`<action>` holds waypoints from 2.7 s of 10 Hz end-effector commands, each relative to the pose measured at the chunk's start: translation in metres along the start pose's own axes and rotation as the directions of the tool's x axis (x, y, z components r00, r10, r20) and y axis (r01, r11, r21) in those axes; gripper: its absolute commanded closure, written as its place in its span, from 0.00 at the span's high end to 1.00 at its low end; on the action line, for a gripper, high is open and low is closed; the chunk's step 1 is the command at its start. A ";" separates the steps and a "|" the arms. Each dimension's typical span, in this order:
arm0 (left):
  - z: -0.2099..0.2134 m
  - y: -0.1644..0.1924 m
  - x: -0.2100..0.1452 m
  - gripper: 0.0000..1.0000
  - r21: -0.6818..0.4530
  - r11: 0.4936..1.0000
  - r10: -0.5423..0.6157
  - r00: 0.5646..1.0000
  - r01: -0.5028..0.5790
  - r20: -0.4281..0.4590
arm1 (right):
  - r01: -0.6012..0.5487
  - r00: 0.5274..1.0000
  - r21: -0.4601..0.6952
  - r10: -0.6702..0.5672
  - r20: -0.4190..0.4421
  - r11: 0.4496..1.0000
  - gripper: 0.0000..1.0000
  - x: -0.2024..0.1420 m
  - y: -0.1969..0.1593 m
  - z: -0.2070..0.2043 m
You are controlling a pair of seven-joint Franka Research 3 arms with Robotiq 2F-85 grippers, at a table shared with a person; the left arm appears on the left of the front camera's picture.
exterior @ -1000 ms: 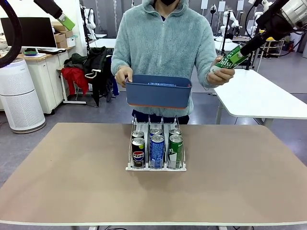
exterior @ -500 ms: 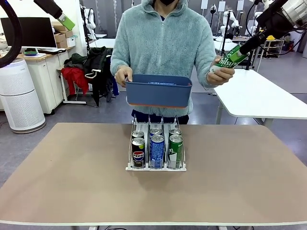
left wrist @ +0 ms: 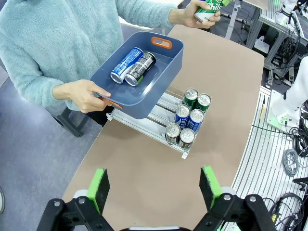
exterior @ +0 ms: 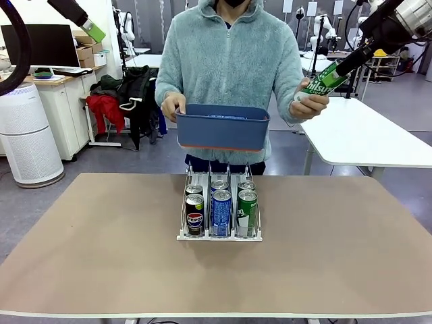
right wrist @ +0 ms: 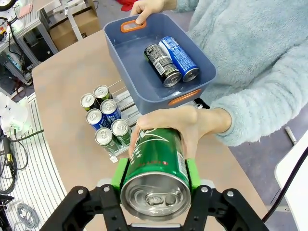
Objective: Fill the beverage cans into the dispenser.
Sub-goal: Place the picked Sprite in the line of the Automatic Can Dispenser with the same cans.
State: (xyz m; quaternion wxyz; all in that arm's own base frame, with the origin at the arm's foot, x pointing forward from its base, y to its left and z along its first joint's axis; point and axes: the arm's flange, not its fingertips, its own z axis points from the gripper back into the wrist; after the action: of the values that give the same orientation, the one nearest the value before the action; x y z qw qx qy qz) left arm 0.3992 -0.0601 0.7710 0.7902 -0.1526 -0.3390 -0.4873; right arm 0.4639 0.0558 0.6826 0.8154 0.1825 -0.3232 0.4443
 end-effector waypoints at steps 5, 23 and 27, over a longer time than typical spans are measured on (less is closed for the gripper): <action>0.001 -0.001 0.000 1.00 -0.001 1.000 0.002 1.000 -0.002 0.000 | 0.004 1.000 0.003 -0.004 -0.001 1.000 0.00 -0.002 -0.001 0.001; 0.001 -0.001 0.000 1.00 -0.001 1.000 0.002 1.000 -0.002 0.000 | 0.108 0.994 -0.078 -0.106 0.027 0.991 0.58 -0.004 0.033 -0.003; 0.001 -0.001 0.000 1.00 -0.001 1.000 0.002 1.000 -0.002 0.000 | 0.399 0.912 -0.125 -0.408 -0.046 0.908 0.58 -0.039 0.107 -0.024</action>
State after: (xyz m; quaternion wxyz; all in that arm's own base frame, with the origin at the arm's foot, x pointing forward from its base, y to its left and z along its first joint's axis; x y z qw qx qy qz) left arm 0.3993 -0.0602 0.7709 0.7902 -0.1526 -0.3388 -0.4873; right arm 0.3879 0.0976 0.6458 0.8979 0.1828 -0.2887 0.2775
